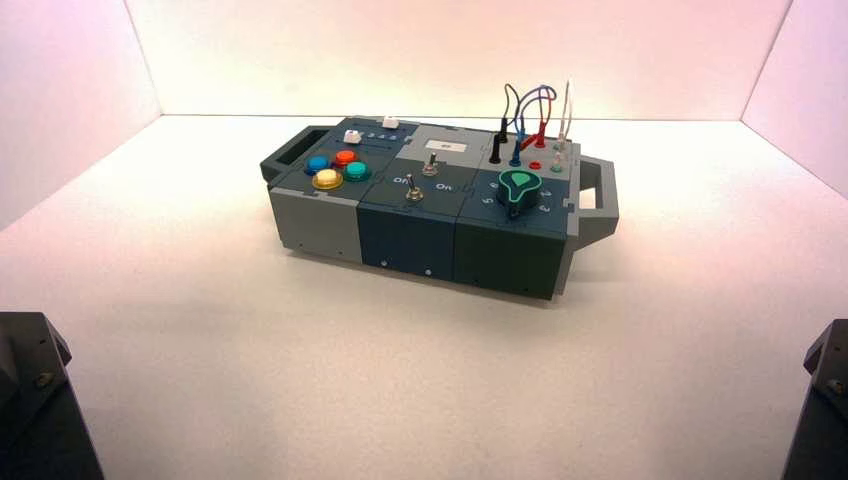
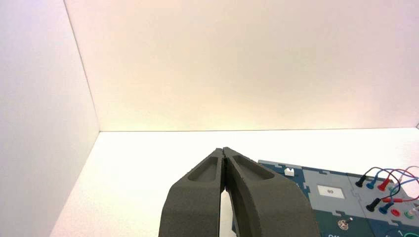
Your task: Insert the red wire.
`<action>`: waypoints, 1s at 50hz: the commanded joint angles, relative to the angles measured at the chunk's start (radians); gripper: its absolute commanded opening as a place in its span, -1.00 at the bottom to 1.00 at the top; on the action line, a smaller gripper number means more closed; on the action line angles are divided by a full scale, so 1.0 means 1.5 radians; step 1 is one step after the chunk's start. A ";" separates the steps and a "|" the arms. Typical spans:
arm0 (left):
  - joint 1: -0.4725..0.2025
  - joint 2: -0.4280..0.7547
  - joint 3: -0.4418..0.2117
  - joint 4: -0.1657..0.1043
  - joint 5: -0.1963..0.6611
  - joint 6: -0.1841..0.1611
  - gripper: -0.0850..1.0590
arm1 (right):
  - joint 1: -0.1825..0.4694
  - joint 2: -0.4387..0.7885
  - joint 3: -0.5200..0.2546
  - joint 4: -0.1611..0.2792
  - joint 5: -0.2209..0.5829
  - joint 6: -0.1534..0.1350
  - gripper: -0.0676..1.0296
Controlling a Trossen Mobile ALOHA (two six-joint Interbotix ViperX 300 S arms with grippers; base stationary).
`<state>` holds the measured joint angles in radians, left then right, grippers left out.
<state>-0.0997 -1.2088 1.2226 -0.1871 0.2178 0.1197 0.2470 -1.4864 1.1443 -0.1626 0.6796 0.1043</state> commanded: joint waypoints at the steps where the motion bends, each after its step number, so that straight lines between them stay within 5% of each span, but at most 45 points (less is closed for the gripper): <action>1: 0.003 0.011 -0.009 0.001 -0.009 0.001 -0.91 | -0.004 0.009 -0.012 0.000 -0.005 0.002 -0.92; 16: 0.003 0.019 -0.011 0.001 -0.009 0.001 -0.91 | -0.004 0.009 -0.012 0.006 -0.006 0.002 -0.91; 32: 0.003 0.054 -0.018 0.001 -0.005 0.001 -0.91 | 0.014 0.083 -0.022 0.071 -0.010 -0.008 -0.92; 33: 0.003 0.062 -0.018 0.001 -0.003 0.001 -0.91 | 0.022 0.119 -0.029 0.109 -0.012 -0.015 -0.92; 36: 0.003 0.066 -0.018 0.001 0.000 0.001 -0.91 | 0.033 0.153 -0.037 0.162 -0.012 -0.019 -0.91; 50: 0.003 0.084 -0.022 0.000 0.003 0.001 -0.91 | 0.106 0.266 -0.060 0.288 -0.028 -0.019 -0.87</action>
<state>-0.0997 -1.0968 1.2226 -0.1871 0.2255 0.1212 0.3758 -1.1397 1.0968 0.2148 0.6535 0.0752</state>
